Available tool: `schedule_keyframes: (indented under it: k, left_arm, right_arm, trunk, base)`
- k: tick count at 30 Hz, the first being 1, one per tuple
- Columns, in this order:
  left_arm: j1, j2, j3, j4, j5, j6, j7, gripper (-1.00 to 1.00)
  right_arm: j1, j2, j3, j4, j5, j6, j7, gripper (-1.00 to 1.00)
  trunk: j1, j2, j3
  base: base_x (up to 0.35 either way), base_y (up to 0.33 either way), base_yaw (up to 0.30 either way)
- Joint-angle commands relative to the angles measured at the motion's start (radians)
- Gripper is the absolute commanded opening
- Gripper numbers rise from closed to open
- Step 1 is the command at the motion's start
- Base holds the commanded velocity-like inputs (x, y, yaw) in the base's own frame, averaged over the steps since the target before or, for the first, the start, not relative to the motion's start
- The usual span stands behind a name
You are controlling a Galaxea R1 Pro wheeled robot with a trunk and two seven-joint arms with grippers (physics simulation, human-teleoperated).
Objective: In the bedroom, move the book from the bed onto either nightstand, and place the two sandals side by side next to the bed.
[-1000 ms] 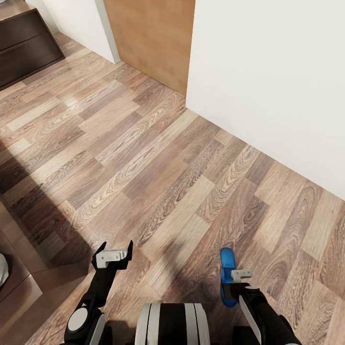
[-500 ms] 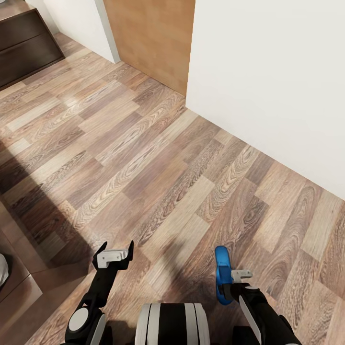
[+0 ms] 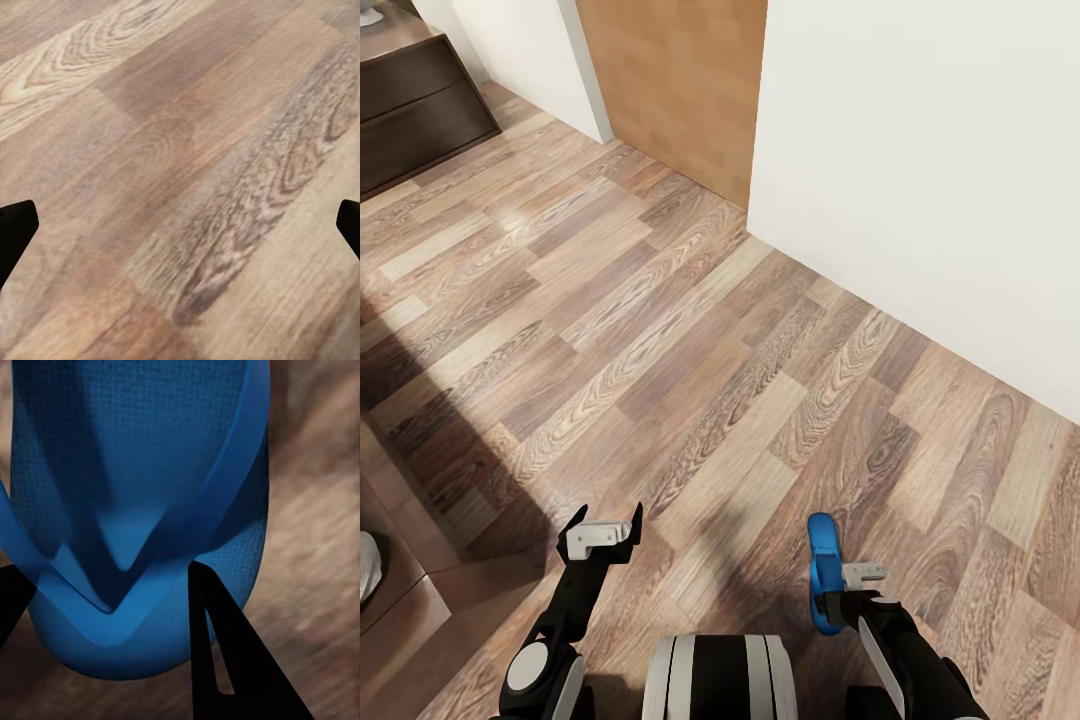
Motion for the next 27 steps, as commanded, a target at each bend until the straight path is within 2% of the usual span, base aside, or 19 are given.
schedule_keyframes:
  k: [1, 27]
  left_arm:
    - [0.0, 0.0, 0.0, 0.0, 0.0, -0.003, 0.001, 1.0]
    - [0.0, -0.002, -0.014, 0.015, 0.0, -0.002, 0.001, 1.0]
  right_arm:
    - [0.0, 0.0, 0.001, -0.002, 0.001, 0.006, 0.0, -1.0]
    - [0.0, 0.0, 0.001, -0.002, 0.001, 0.006, 0.0, -1.0]
  trunk:
    - [0.0, 0.0, -0.001]
    - [-0.011, 0.006, 0.096]
  base:
    - [0.0, 0.0, 0.0]
    - [0.0, 0.0, 0.0]
